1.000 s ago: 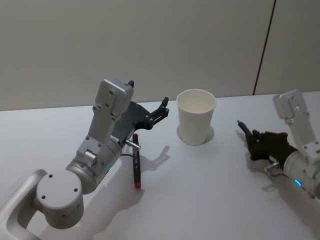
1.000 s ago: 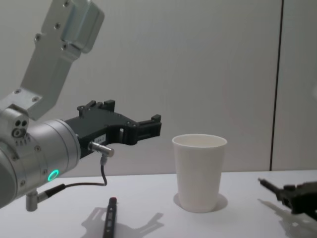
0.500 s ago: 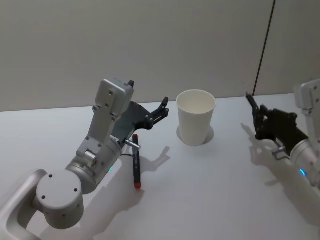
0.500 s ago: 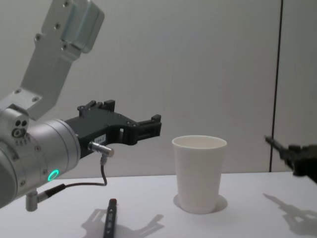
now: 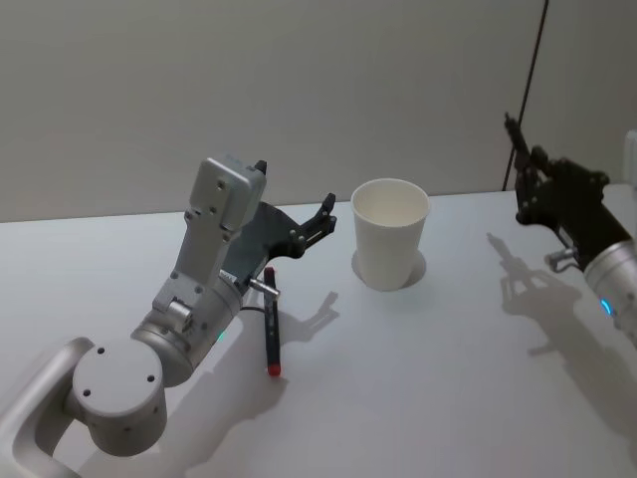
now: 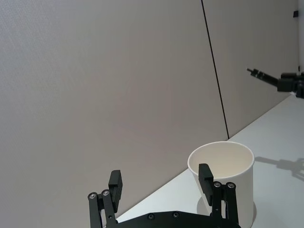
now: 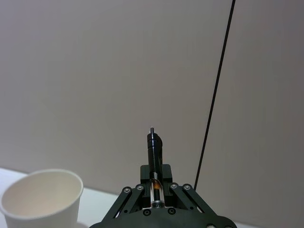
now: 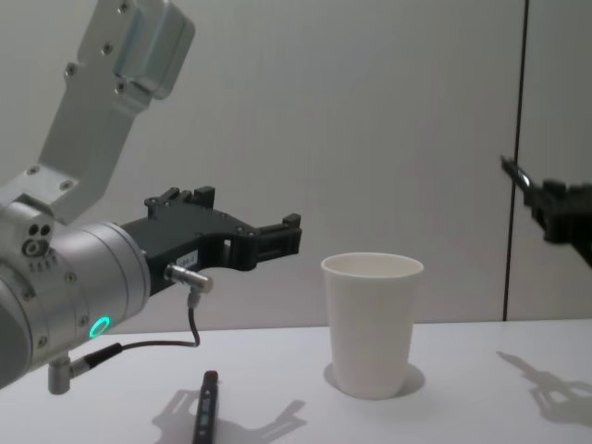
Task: Place the pen into the pen holder.
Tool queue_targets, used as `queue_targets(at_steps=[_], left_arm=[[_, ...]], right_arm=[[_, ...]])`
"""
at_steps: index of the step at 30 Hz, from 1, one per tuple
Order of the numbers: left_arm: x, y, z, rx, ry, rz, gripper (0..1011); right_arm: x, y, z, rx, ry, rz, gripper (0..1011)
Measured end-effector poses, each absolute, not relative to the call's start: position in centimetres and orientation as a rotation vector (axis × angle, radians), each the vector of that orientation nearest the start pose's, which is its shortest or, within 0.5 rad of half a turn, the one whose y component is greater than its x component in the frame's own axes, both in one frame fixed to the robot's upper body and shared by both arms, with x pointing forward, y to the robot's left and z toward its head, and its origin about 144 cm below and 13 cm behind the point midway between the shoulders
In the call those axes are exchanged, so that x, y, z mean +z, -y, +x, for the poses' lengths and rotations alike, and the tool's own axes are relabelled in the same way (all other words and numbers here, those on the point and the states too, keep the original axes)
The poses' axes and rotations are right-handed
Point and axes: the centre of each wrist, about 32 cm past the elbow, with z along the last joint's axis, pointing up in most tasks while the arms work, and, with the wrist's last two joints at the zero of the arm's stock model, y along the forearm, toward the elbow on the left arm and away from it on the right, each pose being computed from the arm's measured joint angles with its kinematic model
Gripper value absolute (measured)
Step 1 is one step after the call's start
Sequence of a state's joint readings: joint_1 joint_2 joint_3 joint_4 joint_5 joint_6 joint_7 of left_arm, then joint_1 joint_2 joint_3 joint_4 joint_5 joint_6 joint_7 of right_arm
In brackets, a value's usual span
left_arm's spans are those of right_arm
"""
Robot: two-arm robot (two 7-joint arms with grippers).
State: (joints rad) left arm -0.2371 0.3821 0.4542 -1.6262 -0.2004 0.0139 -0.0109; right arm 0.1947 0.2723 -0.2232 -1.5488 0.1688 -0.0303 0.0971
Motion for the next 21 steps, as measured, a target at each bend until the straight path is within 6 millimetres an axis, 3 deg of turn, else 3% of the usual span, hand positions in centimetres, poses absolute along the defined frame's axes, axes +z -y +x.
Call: queue_targets(at_steps=[10,21], left_arm=[[120.4,-19.8,49.2,1.124,0.268,0.061,1001],[120.4,-19.8,49.2,1.124,0.268,0.061,1001]], right_arm=[[120.4,23.0,52.6,-1.225,0.307,0.154,135],[121.1,20.2,55.9,-1.115,0.386,0.28,135]])
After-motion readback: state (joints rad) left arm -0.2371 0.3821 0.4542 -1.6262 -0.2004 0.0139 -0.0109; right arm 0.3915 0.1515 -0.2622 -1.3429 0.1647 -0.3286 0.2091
